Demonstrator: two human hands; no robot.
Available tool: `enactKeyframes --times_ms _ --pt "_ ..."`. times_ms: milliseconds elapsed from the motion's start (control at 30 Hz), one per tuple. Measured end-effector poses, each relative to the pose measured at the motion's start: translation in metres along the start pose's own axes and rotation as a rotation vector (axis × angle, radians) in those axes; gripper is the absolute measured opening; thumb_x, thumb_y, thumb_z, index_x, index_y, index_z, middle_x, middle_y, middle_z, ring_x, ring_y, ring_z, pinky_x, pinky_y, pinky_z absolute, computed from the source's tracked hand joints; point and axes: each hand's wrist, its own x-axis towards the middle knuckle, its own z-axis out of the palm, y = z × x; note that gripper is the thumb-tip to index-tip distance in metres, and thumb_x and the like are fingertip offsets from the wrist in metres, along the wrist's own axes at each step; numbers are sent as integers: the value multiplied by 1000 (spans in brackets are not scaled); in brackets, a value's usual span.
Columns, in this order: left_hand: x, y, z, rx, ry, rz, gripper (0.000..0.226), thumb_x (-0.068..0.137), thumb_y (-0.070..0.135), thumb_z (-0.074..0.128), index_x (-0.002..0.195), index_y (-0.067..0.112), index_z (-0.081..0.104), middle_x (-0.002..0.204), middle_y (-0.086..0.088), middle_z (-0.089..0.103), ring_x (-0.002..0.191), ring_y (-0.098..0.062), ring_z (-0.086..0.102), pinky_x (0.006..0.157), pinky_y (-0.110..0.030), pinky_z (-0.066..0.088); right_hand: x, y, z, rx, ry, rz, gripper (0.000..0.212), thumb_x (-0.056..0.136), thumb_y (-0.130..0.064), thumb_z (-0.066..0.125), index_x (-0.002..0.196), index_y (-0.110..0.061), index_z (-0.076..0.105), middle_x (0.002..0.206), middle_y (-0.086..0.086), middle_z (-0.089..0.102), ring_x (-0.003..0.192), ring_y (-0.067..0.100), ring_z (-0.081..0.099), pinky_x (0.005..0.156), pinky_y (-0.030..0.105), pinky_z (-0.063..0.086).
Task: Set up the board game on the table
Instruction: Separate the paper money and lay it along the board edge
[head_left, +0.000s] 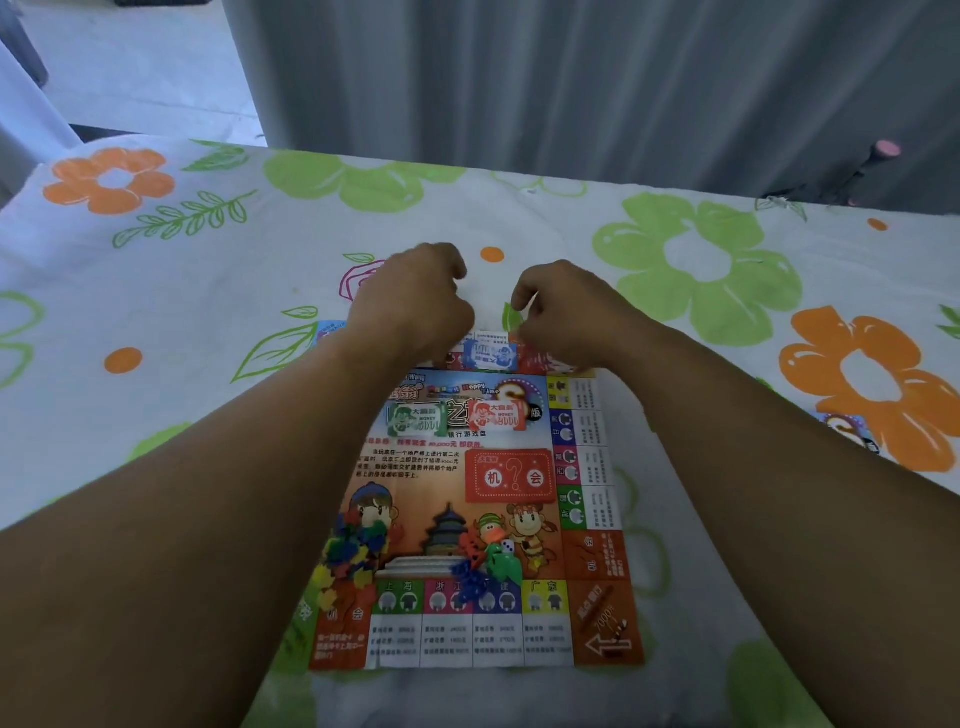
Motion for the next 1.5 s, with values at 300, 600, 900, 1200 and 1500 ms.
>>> enactKeyframes --times_ms 300,600,900,1200,1500 --pt "1 5 9 -63 -27 25 51 79 -2 56 125 17 61 117 2 69 110 -22 62 92 -38 53 -10 33 -10 0 14 61 25 86 -3 61 97 -26 60 102 -2 61 94 21 61 73 32 48" --pt "6 38 55 318 -122 288 50 87 28 71 133 27 54 122 6 66 120 -23 49 97 -43 37 -21 52 -11 -57 -98 104 36 80 -19 80 108 -25 57 106 -1 60 93 22 61 84 40 53" --pt "6 46 63 548 -130 266 49 87 36 71 131 24 53 124 -3 63 123 -27 47 100 -46 35 -22 55 -9 -103 -83 81 41 77 -26 83 111 -23 60 103 -3 58 94 20 59 84 38 52" --pt "7 46 68 504 -145 223 48 87 36 72 129 23 54 121 -3 63 120 -26 49 99 -44 35 -20 56 -3 -137 -75 56 37 76 -28 83 106 -23 61 103 -4 57 93 20 59 83 39 53" --pt "8 43 72 392 -131 199 48 86 30 74 128 23 53 119 -1 65 119 -25 50 101 -44 35 -20 54 -2 -159 -77 54 36 78 -29 80 108 -23 62 106 -3 57 94 21 58 84 40 53"
